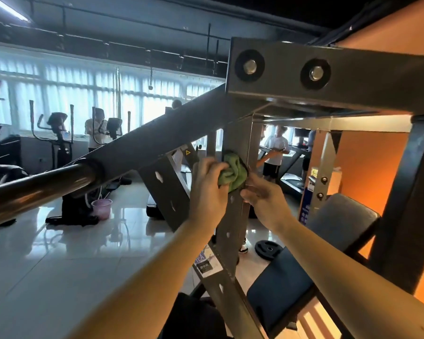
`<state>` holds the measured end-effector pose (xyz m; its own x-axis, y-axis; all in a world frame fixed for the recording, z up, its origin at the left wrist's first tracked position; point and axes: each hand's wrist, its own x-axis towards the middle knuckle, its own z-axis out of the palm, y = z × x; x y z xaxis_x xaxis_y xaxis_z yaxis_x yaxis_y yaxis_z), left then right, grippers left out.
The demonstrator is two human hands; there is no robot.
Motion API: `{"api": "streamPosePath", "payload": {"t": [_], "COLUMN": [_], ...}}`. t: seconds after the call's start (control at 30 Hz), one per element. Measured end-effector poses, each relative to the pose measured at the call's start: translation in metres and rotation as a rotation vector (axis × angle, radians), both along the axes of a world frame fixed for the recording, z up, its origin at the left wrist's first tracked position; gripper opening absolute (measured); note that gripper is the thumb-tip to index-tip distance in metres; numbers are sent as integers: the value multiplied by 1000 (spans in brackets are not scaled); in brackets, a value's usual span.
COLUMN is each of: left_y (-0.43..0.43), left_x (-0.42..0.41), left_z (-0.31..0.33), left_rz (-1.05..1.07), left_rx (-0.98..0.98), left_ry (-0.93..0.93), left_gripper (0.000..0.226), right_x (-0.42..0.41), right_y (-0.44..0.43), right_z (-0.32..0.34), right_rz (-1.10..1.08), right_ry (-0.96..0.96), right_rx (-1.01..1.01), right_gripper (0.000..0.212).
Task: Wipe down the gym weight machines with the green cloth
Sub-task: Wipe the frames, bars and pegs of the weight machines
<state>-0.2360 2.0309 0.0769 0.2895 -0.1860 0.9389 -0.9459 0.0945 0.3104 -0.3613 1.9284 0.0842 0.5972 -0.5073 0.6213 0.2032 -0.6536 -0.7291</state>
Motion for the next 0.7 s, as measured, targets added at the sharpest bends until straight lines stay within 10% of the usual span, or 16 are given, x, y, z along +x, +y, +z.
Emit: {"api": "streamPosePath", "payload": {"t": [0.37, 0.7], "left_y": [-12, 10], "left_x": [-18, -8], "left_z": [82, -75], "left_rz": [107, 117], "left_rx": [2, 278], "left_ry": [-26, 5], "left_gripper": [22, 31], "right_x": [-1, -11], "right_y": [2, 8], "right_z": [-8, -49], "right_rz": [55, 75], "right_ry": [-65, -112], "right_rx": [98, 85], "right_gripper": [66, 55]}}
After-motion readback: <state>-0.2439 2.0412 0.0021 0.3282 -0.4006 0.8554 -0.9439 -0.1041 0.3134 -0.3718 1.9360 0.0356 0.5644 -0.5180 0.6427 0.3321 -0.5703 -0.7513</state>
